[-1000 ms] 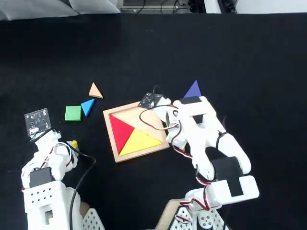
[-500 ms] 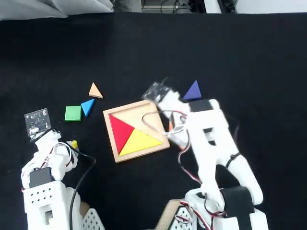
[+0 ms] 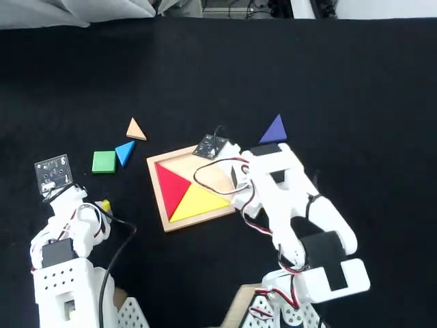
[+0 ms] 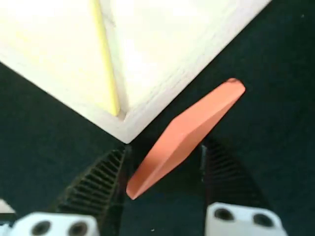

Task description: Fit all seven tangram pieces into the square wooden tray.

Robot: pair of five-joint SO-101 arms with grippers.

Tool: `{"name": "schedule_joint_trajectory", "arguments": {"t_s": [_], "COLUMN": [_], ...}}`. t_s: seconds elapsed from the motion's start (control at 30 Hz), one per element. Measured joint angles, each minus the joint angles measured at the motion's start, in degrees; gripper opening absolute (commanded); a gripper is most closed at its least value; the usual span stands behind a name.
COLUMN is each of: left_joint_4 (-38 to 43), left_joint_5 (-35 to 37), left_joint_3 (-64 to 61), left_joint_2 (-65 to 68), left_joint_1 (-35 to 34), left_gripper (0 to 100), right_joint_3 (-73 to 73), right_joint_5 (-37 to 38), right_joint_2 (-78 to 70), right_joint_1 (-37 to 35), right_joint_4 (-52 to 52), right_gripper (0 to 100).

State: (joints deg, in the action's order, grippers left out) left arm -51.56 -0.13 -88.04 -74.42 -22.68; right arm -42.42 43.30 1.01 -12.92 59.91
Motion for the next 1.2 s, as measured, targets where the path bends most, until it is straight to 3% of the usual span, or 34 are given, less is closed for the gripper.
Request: {"name": "schedule_joint_trajectory", "arguments": {"t_s": [0.83, 1.07, 1.2], "left_joint_4": [0.0, 0.0, 0.0], "left_joint_5": [0.0, 0.0, 0.0], "left_joint_3": [0.0, 0.0, 0.0], "left_joint_2": [0.0, 0.0, 0.0], "left_joint_1": [0.0, 0.0, 0.0], "left_gripper": [21, 21, 21], "right_joint_3": [0.1, 0.1, 0.1], "right_joint_5": [0.2, -4.1, -7.8], "right_joint_2": [7.9, 8.7, 8.7], "right_joint_1": [13.4, 13.5, 9.8], "right_joint_4": [-3.6, -3.6, -3.6], "right_gripper": [21.1, 22.7, 31.7]}}
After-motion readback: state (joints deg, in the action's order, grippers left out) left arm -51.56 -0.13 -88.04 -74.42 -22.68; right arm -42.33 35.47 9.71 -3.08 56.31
